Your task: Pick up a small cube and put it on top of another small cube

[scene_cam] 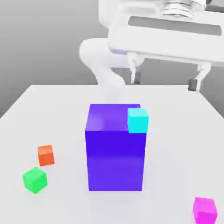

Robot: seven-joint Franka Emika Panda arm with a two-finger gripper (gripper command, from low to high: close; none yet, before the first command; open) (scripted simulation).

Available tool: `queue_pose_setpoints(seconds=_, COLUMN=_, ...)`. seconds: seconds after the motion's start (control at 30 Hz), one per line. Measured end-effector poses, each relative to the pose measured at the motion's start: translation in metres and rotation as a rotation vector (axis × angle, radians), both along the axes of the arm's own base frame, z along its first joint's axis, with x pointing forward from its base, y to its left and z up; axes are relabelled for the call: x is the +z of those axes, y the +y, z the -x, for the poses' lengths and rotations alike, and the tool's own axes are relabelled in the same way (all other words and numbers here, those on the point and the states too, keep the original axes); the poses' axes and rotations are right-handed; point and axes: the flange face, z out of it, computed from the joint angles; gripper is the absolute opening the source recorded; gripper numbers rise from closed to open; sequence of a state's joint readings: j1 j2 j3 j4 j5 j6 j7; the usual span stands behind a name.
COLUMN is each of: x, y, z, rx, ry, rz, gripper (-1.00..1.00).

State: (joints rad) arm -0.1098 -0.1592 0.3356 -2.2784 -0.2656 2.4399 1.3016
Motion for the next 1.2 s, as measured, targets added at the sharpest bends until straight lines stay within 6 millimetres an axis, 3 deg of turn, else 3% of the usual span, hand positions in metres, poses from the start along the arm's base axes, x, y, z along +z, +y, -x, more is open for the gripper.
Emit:
queue_pose_setpoints(seconds=0.27, x=-0.131, y=0.059, z=-0.005, rx=-0.017, ry=0.169, rz=-0.039, gripper=0.00)
queue_pose_setpoints(seconds=0.53, x=-0.242, y=0.118, z=0.027, rx=-0.041, ry=0.337, rz=-0.135, gripper=0.00)
queue_pose_setpoints(seconds=0.67, x=-0.299, y=0.128, z=0.033, rx=-0.048, ry=0.362, rz=-0.157, gripper=0.00)
queue_pose_setpoints(seconds=0.7, x=-0.313, y=0.128, z=0.034, rx=-0.047, ry=0.364, rz=-0.156, gripper=-1.00)
queue_pose_setpoints(seconds=0.87, x=-0.313, y=0.129, z=0.034, rx=-0.047, ry=0.362, rz=-0.158, gripper=-1.00)
queue_pose_setpoints(seconds=0.9, x=-0.320, y=0.129, z=0.034, rx=-0.047, ry=0.363, rz=-0.157, gripper=-1.00)
queue_pose_setpoints(seconds=0.97, x=-0.305, y=0.129, z=0.033, rx=-0.048, ry=0.362, rz=-0.159, gripper=-1.00)
queue_pose_setpoints(seconds=1.07, x=-0.266, y=0.128, z=0.033, rx=-0.047, ry=0.365, rz=-0.155, gripper=-1.00)
queue_pose_setpoints(seconds=1.13, x=-0.265, y=0.117, z=0.020, rx=-0.051, ry=0.389, rz=-0.133, gripper=-1.00)
queue_pose_setpoints(seconds=1.2, x=-0.267, y=0.086, z=0.003, rx=-0.111, ry=0.409, rz=-0.120, gripper=-1.00)
